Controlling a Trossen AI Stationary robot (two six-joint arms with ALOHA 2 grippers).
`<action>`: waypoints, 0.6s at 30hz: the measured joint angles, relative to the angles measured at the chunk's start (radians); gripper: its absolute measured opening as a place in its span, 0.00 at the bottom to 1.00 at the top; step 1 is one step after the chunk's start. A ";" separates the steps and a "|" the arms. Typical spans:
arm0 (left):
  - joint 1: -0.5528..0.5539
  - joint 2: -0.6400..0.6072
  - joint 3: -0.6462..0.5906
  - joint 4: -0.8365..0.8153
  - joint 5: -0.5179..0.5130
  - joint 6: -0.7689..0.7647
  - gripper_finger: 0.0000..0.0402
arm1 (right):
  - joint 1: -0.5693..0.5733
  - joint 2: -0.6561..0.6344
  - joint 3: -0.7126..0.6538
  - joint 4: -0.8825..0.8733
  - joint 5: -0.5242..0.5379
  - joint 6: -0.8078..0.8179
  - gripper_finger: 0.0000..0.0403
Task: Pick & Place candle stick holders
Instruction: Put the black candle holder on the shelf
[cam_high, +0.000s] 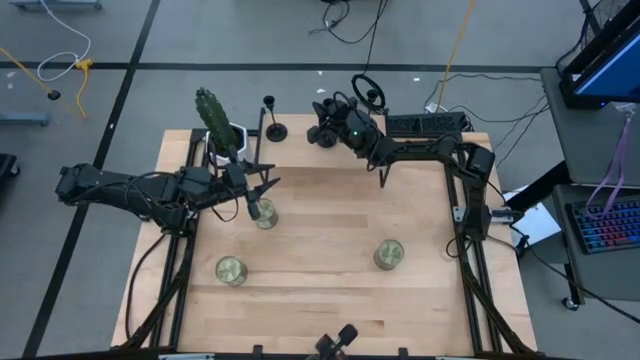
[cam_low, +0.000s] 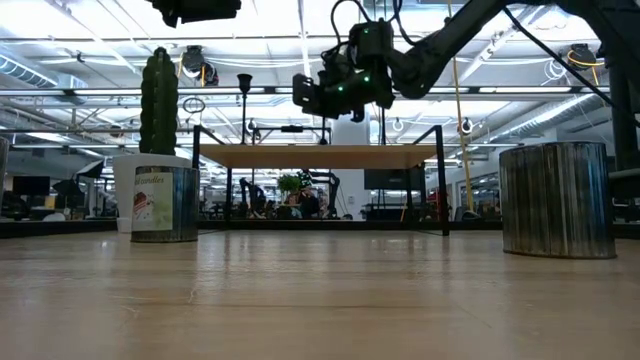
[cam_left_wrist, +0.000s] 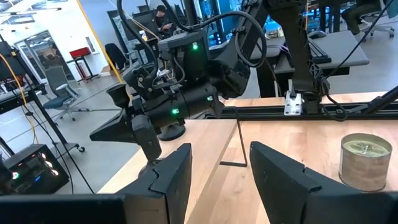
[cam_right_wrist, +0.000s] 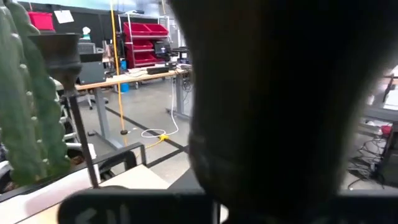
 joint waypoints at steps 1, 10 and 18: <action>0.000 0.000 0.000 0.000 0.000 0.000 0.42 | -0.001 0.000 0.000 0.000 0.000 -0.002 0.00; 0.000 0.000 0.000 -0.005 0.000 0.000 0.42 | -0.002 0.000 0.000 -0.015 -0.049 -0.001 0.04; 0.000 0.000 0.000 -0.013 0.000 -0.006 0.42 | 0.015 -0.009 0.000 -0.044 -0.053 -0.015 0.23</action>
